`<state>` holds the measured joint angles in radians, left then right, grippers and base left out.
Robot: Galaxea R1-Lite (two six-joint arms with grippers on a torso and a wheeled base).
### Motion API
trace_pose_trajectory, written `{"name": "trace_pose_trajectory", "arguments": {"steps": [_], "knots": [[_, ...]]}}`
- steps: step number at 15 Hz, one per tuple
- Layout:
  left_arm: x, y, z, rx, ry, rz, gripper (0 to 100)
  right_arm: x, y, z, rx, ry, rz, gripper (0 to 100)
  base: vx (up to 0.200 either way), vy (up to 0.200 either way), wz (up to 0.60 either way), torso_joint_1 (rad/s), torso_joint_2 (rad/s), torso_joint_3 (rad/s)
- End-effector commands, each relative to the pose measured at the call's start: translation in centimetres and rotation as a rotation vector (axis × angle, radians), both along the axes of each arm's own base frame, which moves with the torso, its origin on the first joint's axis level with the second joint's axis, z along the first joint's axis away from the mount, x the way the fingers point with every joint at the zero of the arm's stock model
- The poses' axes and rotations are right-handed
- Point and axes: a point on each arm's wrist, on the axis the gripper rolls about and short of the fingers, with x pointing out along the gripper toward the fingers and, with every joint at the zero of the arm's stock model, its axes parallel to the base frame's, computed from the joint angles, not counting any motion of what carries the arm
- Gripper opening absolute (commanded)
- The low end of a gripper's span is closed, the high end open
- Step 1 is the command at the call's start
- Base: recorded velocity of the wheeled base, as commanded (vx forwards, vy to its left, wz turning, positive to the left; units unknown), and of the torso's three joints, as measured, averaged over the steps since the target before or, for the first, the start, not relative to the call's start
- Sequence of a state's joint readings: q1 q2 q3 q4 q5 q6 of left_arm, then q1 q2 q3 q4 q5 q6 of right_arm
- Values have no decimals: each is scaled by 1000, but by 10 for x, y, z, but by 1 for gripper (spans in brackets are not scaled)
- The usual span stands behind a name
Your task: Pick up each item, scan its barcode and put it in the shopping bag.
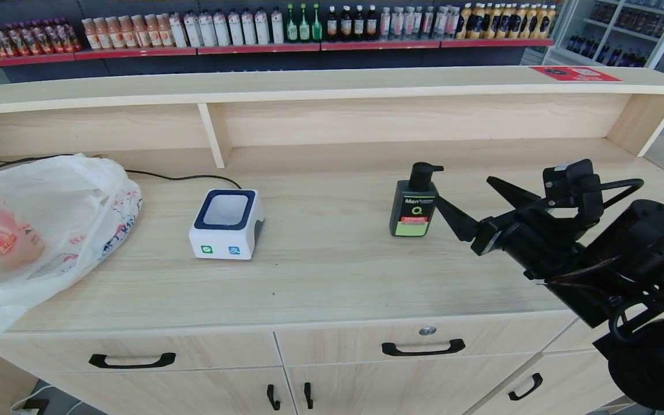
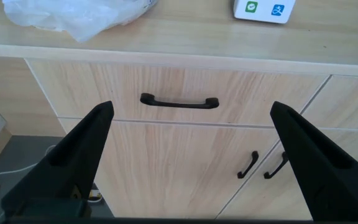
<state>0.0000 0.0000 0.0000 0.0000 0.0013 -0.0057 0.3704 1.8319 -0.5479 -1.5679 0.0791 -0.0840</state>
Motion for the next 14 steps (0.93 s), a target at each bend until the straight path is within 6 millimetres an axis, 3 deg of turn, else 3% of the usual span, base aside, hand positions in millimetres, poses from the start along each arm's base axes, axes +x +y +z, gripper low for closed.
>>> {"name": "trace_pose_trajectory", "arguments": {"steps": [1, 8, 14], "knots": [[0, 0, 0, 0, 0, 0, 100, 7, 4, -12, -13, 33, 4, 100, 0, 0, 0, 0, 0, 0], [0, 0, 0, 3, 0, 0, 100, 38, 9, -18, -6, 14, -17, 100, 0, 0, 0, 0, 0, 0], [0, 0, 0, 3, -2, 0, 100, 47, -2, -24, -10, 29, -55, 100, 0, 0, 0, 0, 0, 0]]}}
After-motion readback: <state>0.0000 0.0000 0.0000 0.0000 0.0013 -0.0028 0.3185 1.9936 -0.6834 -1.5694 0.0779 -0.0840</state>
